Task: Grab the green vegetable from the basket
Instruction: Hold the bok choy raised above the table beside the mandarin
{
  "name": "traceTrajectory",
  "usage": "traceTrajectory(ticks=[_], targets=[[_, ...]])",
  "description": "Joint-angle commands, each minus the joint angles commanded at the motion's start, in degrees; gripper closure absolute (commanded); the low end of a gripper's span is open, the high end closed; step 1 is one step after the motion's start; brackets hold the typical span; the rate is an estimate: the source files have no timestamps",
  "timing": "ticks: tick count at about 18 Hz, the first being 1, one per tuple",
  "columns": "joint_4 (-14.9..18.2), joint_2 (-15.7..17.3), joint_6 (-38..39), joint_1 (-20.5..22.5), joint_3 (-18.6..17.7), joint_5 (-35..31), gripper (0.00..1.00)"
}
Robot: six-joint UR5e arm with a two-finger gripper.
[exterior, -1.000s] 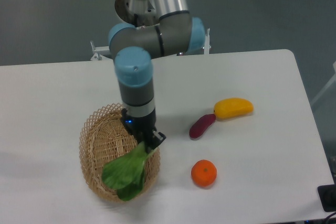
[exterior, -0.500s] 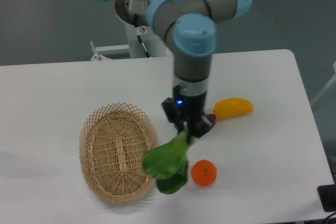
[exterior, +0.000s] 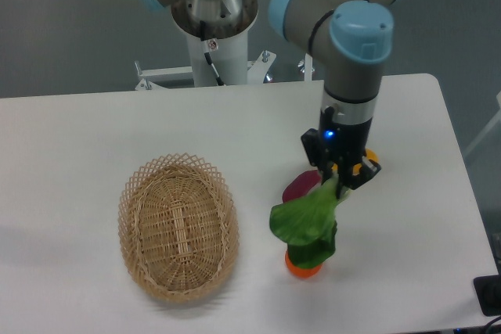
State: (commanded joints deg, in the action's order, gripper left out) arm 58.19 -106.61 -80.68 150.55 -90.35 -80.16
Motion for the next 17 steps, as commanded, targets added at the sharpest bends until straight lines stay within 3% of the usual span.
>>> traceTrajectory(ticks=[17], targets=[[-0.6, -0.9, 0.4, -0.2, -0.3, -0.1, 0.74]])
